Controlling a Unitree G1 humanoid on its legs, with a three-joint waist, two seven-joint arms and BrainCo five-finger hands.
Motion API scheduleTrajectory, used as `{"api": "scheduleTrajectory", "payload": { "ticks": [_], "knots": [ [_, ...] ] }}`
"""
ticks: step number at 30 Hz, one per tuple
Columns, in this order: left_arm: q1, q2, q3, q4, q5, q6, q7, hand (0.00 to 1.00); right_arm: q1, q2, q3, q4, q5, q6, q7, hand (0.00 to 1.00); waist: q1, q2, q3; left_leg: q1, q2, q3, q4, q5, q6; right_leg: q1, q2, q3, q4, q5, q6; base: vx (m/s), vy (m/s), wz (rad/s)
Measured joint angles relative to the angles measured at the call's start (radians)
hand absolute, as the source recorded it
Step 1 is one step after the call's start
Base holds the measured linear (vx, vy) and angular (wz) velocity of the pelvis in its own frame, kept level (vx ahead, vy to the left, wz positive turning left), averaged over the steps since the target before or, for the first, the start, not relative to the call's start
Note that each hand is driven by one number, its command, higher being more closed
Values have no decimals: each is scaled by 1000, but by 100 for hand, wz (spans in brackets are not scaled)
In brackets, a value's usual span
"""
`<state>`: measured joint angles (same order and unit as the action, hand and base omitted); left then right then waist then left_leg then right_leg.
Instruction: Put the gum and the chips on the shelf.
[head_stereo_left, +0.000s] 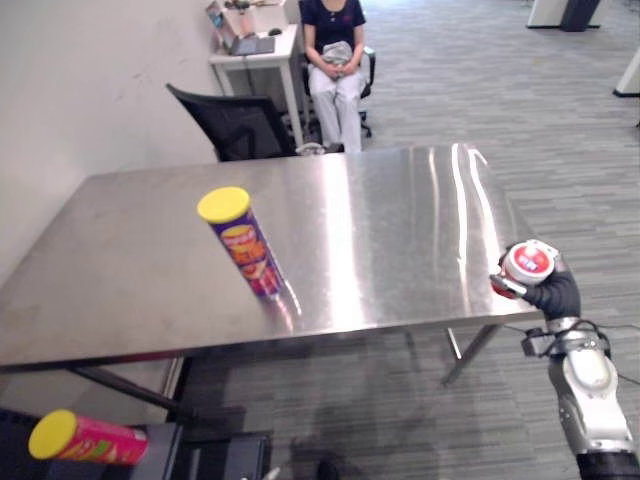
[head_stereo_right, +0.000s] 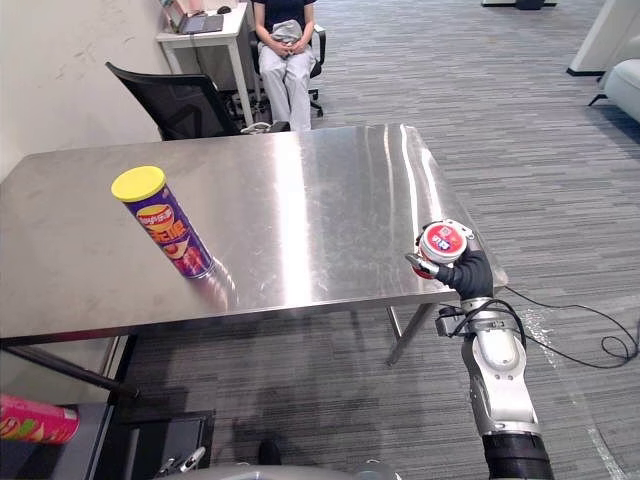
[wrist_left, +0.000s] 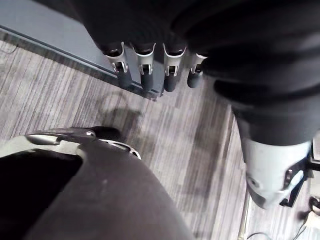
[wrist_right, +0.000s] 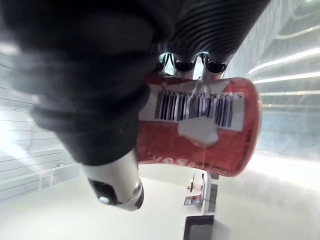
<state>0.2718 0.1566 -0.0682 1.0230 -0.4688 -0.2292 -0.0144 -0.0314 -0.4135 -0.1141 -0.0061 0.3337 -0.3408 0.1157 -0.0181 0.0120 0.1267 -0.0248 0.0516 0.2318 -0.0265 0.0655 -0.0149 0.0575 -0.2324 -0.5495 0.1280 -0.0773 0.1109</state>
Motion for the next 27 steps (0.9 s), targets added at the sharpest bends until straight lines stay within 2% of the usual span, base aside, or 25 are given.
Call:
{"api": "scheduleTrajectory", "payload": {
  "ticks": [2,4,5,6,7,8,9,10,11,12,13,14,15,17,18,19,20,21,22,23,24,25,27],
  "knots": [
    [-6,-6,6,-7,0,-10,-3,0,-81,1,23,1,0,0,2,100,9,10,44,-52,27,-29,70,-13,-8,-3,20,-19,0,-5,-9,-155,-67,28],
    [-2,-14,7,-7,-1,-9,-3,0,-125,1,56,8,-1,0,3,100,34,20,57,-80,49,-19,96,-36,-5,-16,38,-21,20,-16,-19,-167,-75,11],
    [-1,-23,7,-7,-16,-9,-4,0,-141,-1,76,8,-4,0,3,100,52,37,63,-97,67,11,118,-63,18,-17,50,-36,34,-27,-28,-160,-97,20],
    [1,-28,6,-7,-28,-8,-7,0,-143,-2,85,7,-7,0,4,100,53,52,65,-102,78,36,117,-80,38,-16,59,-37,30,-33,-35,-137,-135,77],
    [-6,-34,11,-1,-39,-8,-15,0,-140,-3,83,3,-12,0,5,100,38,30,58,-108,87,126,112,-158,107,-13,71,-21,-9,-44,-52,-69,-114,139],
    [-22,-22,33,10,-38,-7,-22,0,-126,-13,55,-3,-17,-4,0,100,22,6,60,-130,120,259,217,-156,162,-18,38,-86,-16,-28,-71,-98,-110,156],
    [-26,-27,38,11,-36,-7,-24,0,-115,-18,33,-6,-19,-4,-4,100,23,14,58,-142,151,301,302,-139,190,-20,23,-122,19,-37,-77,-57,-66,163],
    [-7,-53,37,-1,-34,-7,-29,0,-83,-28,-7,-26,-19,-4,-16,100,24,48,46,-153,199,359,408,-104,203,-41,6,-205,126,-86,-93,-65,-81,173],
    [1,-55,37,-15,-28,-13,-34,0,-55,-48,-36,-32,-18,-9,-32,100,14,54,40,-160,146,339,312,-32,184,-50,-18,-241,153,-131,-95,-59,-70,184],
    [4,-54,39,-14,-27,-16,-34,0,-45,-59,-40,-30,-18,-9,-41,100,1,27,37,-151,93,281,194,55,137,-53,-32,-266,125,-126,-95,-107,-87,186],
    [-4,-39,50,-14,-21,-23,-34,0,-46,-67,-50,-25,-18,-11,-42,100,1,16,33,-138,83,306,193,34,138,-45,-40,-344,85,-94,-84,-111,-138,152],
    [-1,-43,63,8,-18,-24,-33,0,-44,-62,-48,-23,-17,-11,-44,100,11,12,34,-116,116,369,285,-28,120,-37,-50,-394,83,-82,-89,-91,-148,137],
    [1,-48,69,15,-19,-24,-33,0,-43,-57,-49,-23,-17,-12,-45,100,9,12,33,-88,123,387,296,-41,103,-33,-56,-416,84,-82,-89,-97,-119,117],
    [9,-55,74,22,-19,-34,-35,0,-43,-54,-49,-23,-17,-13,-45,100,9,11,33,-18,130,410,282,-51,78,-32,-68,-466,88,-81,-90,-102,0,100],
    [8,-56,73,34,-18,-46,-35,0,-43,-49,-48,-23,-18,-14,-51,100,10,13,32,43,137,412,221,-50,35,-40,-77,-520,104,-78,-95,-101,72,79],
    [8,-56,72,36,-18,-47,-35,0,-43,-48,-48,-22,-18,-14,-52,100,9,13,32,52,136,412,207,-46,26,-43,-78,-528,107,-78,-95,-134,161,85],
    [9,-56,69,39,-17,-51,-35,0,-42,-45,-48,-21,-18,-14,-62,100,6,15,31,75,132,412,156,-38,1,-53,-84,-548,125,-78,-95,-127,234,57],
    [10,-55,62,40,-14,-54,-33,0,-43,-37,-50,-20,-18,-14,-74,100,6,18,29,102,119,411,70,-35,-29,-72,-93,-568,153,-78,-95,-139,262,63],
    [10,-53,57,40,-11,-55,-31,0,-43,-32,-50,-16,-18,-14,-83,100,6,29,23,111,104,416,14,-35,-36,-82,-105,-581,179,-78,-95,-142,286,61],
    [10,-46,46,40,-10,-59,-29,0,-41,-23,-50,-11,-19,-13,-88,100,4,26,24,126,82,412,-44,-41,-47,-84,-130,-599,215,-78,-95,-112,224,46],
    [10,-42,41,40,-10,-64,-29,0,-41,-17,-51,-10,-20,-13,-91,100,4,22,25,133,71,411,-64,-45,-52,-85,-145,-602,233,-78,-95,-144,314,46],
    [9,-33,33,40,-10,-68,-30,0,-42,6,-49,-9,-22,-13,-92,100,14,4,25,135,45,404,-69,-59,-66,-85,-184,-605,261,-67,-91,-106,238,27],
    [9,-26,31,35,-11,-68,-29,0,-41,24,-43,-5,-23,-14,-91,100,23,-8,23,131,22,383,-69,-64,-58,-82,-204,-605,256,-35,-91,-112,206,24]
  ]
}}
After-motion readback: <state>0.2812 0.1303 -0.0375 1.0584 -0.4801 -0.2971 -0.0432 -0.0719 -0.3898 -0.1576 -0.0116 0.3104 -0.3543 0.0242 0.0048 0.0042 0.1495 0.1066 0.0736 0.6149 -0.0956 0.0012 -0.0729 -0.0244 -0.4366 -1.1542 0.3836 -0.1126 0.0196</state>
